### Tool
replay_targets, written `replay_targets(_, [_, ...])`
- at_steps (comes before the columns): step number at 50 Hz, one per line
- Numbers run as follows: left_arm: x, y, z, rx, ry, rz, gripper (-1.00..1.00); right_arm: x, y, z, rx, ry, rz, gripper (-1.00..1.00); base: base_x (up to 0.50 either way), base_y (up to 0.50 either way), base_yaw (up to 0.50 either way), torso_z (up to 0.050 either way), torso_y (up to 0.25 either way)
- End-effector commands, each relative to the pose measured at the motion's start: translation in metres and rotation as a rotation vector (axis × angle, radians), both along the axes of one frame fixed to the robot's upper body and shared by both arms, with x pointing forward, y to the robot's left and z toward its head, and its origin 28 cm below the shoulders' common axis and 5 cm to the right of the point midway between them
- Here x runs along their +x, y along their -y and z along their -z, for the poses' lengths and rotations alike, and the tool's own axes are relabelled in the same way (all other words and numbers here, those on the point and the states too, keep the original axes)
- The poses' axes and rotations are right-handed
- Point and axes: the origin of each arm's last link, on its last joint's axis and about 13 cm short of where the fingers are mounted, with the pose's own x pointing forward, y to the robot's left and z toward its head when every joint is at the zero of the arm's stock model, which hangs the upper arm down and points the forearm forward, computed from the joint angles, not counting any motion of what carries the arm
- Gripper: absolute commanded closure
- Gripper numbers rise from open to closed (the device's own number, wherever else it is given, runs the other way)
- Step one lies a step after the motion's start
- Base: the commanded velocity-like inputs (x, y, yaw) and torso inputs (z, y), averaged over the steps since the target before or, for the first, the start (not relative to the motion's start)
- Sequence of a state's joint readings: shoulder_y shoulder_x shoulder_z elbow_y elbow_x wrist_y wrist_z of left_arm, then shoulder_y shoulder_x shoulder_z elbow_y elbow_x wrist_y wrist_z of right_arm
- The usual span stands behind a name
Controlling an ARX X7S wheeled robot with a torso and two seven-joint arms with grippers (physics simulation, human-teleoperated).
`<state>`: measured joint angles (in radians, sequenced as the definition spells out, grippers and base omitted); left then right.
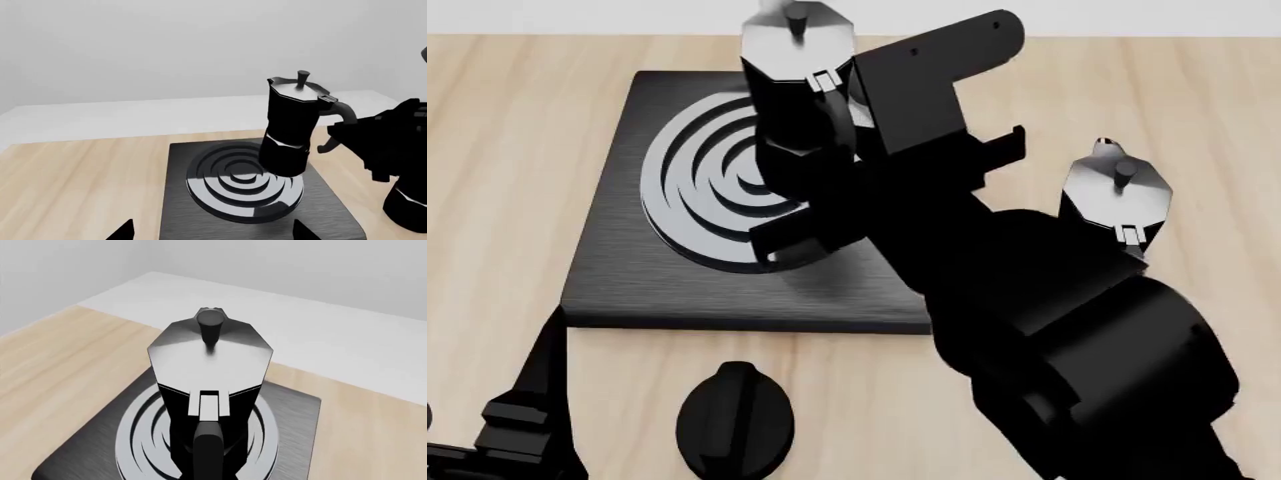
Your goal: Put the right moka pot on the stove.
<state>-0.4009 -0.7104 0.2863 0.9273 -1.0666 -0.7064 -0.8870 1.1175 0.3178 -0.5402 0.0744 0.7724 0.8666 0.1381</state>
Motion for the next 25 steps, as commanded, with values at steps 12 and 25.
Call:
replay_targets(12, [0.000, 0.000, 0.000, 0.003, 0.001, 0.001, -1.00, 0.020, -0.012, -0.005, 0.014, 0.028, -0.011, 1.00, 0.00, 0.00, 0.00, 0.000, 0.001])
replay_targets(25, [0.000, 0.000, 0.000, 0.005, 0.004, 0.004, -1.00, 0.028, -0.020, -0.002, 0.014, 0.011, -0.032, 1.00, 0.00, 0.00, 0.00, 0.001, 0.002])
